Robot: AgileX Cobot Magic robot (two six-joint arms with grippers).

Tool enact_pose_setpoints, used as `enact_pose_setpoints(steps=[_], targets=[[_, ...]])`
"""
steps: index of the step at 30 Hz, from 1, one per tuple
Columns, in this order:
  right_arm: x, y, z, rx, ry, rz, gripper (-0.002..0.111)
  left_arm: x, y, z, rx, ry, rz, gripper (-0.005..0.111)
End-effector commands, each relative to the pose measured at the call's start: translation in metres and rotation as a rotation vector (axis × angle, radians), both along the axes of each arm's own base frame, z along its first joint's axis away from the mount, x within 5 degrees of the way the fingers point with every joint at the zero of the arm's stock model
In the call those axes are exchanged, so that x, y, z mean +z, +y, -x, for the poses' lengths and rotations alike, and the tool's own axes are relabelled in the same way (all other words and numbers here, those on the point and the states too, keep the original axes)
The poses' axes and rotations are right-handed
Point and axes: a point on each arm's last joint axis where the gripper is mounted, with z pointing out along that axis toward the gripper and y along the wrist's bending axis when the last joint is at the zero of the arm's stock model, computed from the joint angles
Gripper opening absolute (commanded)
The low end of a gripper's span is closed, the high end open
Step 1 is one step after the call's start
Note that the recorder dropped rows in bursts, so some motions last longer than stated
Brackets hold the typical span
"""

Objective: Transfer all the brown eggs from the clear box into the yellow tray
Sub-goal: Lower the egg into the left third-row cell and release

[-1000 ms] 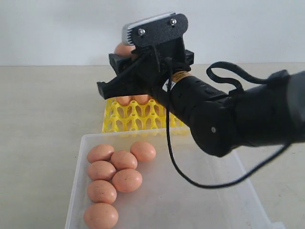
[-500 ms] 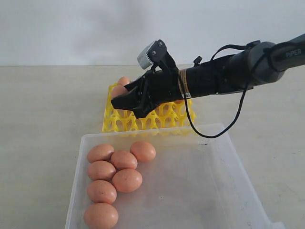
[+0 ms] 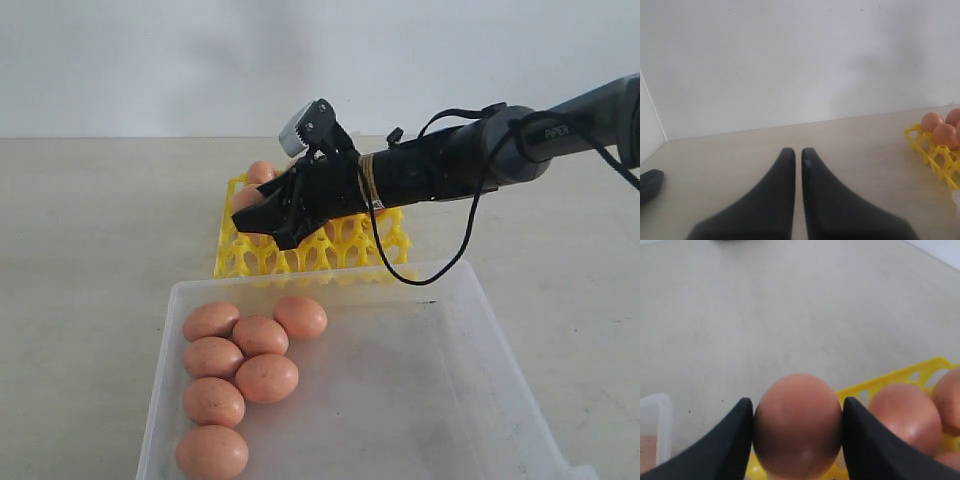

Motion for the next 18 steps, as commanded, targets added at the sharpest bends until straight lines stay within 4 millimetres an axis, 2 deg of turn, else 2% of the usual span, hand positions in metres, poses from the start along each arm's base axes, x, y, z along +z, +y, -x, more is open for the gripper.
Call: enact_pose_setpoints(steps=[1,7,18], targets=[[0.0014,-0.0043,-0.0055,-0.028,-0.045,0.038,0.0,-0.0009,-0.0004,0.0001,-0.007,-0.001,0.0,0.004],[-0.0037,-0.0011,-0.007,-0.04,-0.106,0.114,0.0,-0.0009,-0.0004,0.0001,-0.007,-0.001,0.0,0.004],[-0.0044,0.0042,-0.0052,-0.018,-0.147,0.142,0.0,-0.0007,-0.0004,0.0001,-0.006,-0.003,0.0,0.004]])
